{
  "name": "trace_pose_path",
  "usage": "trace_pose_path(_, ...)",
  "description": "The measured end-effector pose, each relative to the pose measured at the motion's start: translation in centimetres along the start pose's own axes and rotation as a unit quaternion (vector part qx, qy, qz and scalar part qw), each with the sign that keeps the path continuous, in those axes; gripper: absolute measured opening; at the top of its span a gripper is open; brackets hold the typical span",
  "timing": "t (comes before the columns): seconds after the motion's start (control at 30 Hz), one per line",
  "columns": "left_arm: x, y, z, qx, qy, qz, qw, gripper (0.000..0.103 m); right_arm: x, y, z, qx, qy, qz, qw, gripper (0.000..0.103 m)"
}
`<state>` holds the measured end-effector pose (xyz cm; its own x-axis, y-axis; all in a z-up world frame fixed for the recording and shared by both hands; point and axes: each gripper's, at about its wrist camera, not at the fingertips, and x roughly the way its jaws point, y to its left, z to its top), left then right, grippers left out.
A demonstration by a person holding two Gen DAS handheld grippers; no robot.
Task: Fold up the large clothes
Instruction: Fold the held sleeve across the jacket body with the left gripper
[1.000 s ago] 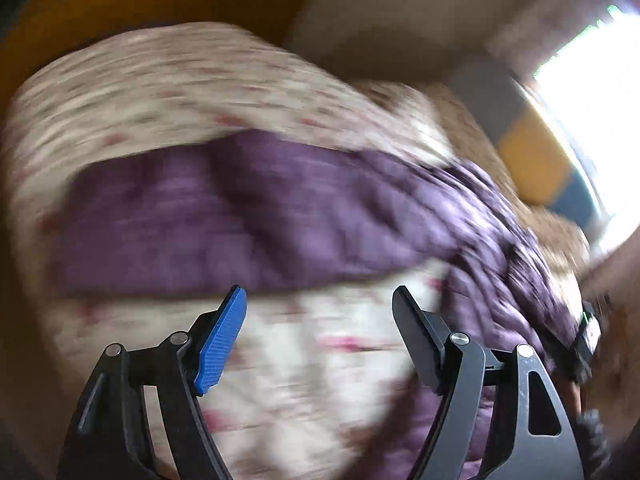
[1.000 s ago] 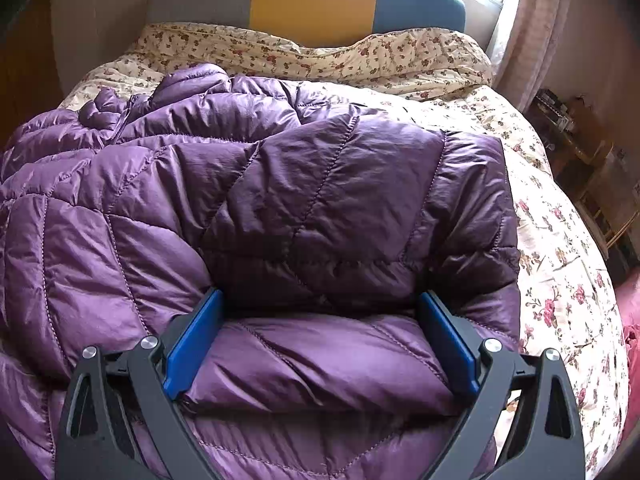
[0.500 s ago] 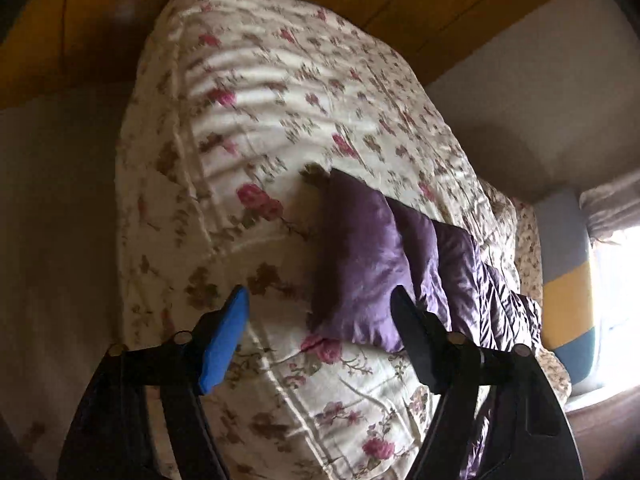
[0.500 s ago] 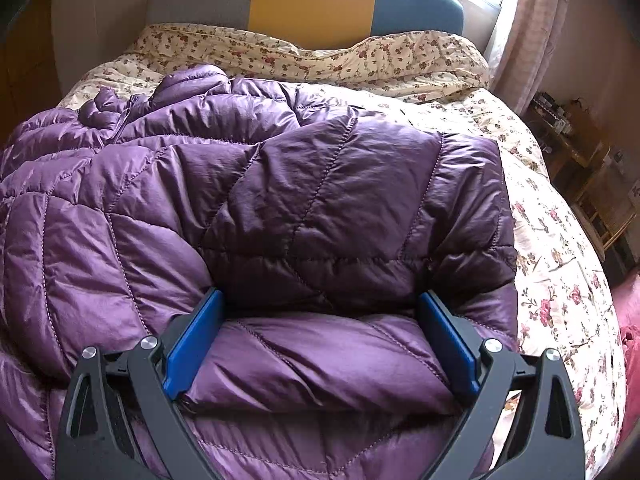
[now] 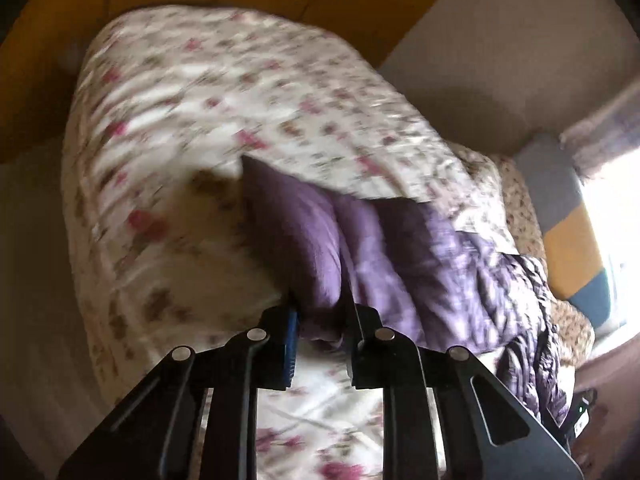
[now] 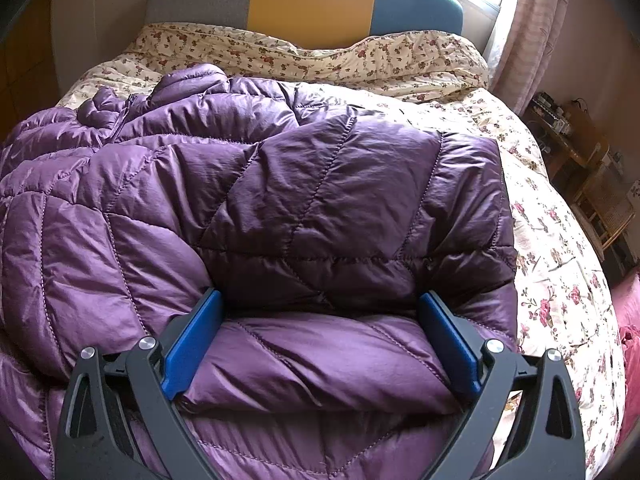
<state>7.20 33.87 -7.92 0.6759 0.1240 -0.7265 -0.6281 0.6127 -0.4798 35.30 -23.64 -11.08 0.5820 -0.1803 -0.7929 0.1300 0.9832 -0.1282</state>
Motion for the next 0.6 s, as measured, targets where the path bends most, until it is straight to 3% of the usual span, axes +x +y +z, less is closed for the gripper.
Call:
trace_pose_path(0.2,0.0,-5.8,1.1,0.057,-0.013,-0.05,0.9971,0.019,0.0,0.0,0.0,0.0,0.0,0.0,1.0,0.097)
trace_pose_path(0.37,1.9,-11.7,0.7,0.103,0.002,-0.083,0.9912,0.017,0.0,0.0,0.0,0.0,0.0,0.0,1.0,0.097)
trace_pose_path(0.6,5.4,-20.9,-1.8,0.167,0.048,-0.141,0.9746,0.016,0.1,-0.1,0.1,0.001,0.0,0.001,1.0,0.097)
